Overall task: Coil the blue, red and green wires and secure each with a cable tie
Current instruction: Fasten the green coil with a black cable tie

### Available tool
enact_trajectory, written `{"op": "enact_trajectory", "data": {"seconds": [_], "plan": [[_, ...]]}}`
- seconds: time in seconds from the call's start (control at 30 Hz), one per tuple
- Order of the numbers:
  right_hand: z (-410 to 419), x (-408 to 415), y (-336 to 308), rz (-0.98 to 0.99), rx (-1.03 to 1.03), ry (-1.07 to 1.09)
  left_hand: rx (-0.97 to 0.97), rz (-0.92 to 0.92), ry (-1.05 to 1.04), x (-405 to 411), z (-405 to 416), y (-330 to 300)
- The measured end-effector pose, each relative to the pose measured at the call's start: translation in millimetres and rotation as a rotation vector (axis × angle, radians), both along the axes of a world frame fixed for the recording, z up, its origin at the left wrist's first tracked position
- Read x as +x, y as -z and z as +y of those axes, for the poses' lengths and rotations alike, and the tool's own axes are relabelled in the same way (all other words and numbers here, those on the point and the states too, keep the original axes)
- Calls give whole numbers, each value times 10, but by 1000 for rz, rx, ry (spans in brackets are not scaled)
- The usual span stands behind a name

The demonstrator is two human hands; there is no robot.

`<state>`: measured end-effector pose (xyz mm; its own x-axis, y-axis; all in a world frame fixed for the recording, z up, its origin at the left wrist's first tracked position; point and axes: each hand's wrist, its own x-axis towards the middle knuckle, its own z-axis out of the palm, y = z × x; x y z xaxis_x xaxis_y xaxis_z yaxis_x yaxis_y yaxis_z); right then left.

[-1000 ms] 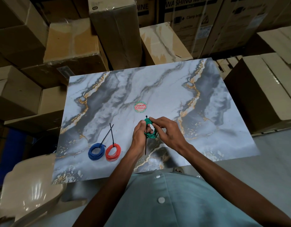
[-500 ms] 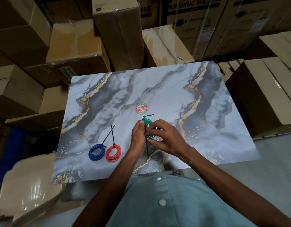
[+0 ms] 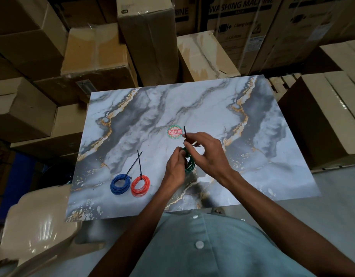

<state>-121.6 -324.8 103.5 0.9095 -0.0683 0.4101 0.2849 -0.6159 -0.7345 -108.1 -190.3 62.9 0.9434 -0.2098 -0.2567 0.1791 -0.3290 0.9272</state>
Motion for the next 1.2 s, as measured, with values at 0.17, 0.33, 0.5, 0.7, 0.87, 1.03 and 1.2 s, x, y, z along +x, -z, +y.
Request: {"op": "enact_trajectory", "data": {"seconds": [0.17, 0.33, 0.5, 0.7, 0.87, 1.03, 1.2], "plan": [[43, 58, 17, 123, 30, 82, 45, -46, 21, -80, -5, -21], [59, -22, 4, 188, 86, 131, 83, -88, -13, -138, -14, -111], [44, -60, 11, 121, 34, 156, 182, -147, 21, -193, 5, -123], [42, -39, 28, -29, -177, 151, 302, -252, 83, -214, 4, -180], [78, 5, 30, 64, -172, 123, 347, -272, 115, -217, -18, -224], [106, 1, -23, 154, 40, 85, 315, -221, 134, -226, 8, -249], [125, 3, -44, 164, 64, 63, 308, -268, 117, -214, 3, -172]]}}
